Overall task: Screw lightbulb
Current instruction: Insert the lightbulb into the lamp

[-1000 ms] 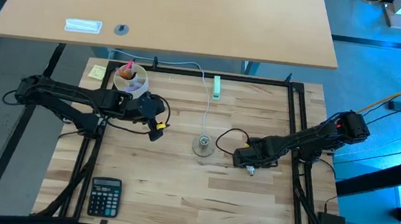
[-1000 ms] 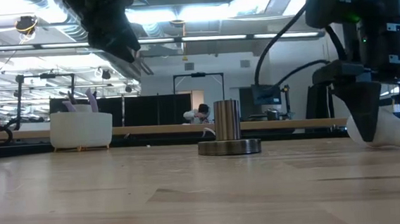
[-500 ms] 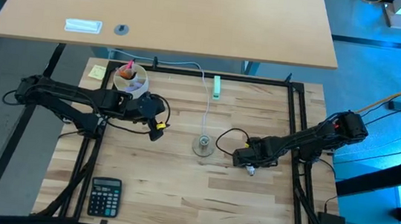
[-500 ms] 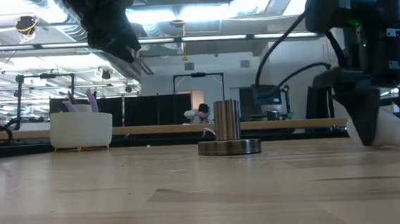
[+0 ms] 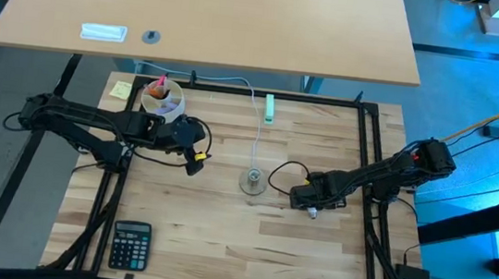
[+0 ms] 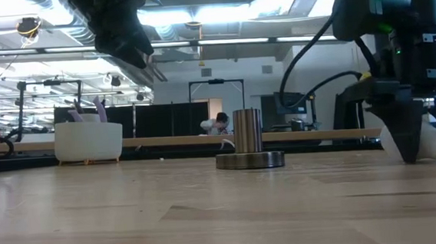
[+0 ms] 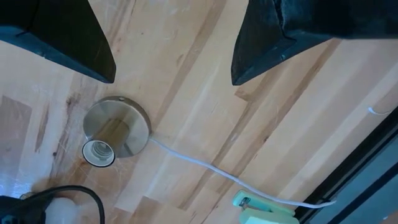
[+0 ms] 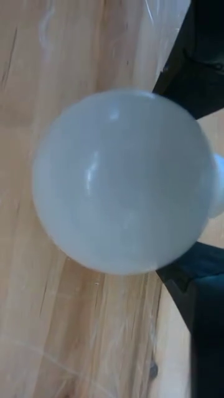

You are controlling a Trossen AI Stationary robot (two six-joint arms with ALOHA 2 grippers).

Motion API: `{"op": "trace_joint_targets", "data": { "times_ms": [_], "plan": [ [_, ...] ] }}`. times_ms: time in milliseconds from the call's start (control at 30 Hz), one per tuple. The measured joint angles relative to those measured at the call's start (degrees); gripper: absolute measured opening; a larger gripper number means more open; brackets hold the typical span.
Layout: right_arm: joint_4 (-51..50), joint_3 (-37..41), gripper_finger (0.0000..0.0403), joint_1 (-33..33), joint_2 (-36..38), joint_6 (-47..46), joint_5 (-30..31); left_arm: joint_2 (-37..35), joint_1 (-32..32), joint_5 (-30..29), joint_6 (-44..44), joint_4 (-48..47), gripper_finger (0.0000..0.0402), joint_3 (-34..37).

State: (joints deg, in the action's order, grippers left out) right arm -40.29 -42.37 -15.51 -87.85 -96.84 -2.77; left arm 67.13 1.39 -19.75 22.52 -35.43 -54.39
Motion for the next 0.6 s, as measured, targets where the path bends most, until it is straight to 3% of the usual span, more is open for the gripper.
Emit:
{"op": "trace_joint_targets", "data": {
  "times_ms": [233, 600],
  "plan": [
    [-0.19, 0.06, 0.0214, -0.02, 0.44, 0.02, -0.28, 0.00, 0.00, 0.00, 0.03, 0.01, 0.0310, 0.00],
    [-1.84, -3.02, 0.0216, 0.00, 1.44, 2.38, 1.82, 0.00, 0.02, 0.01, 0.05, 0.04, 0.0310, 0.00]
  ]
}}
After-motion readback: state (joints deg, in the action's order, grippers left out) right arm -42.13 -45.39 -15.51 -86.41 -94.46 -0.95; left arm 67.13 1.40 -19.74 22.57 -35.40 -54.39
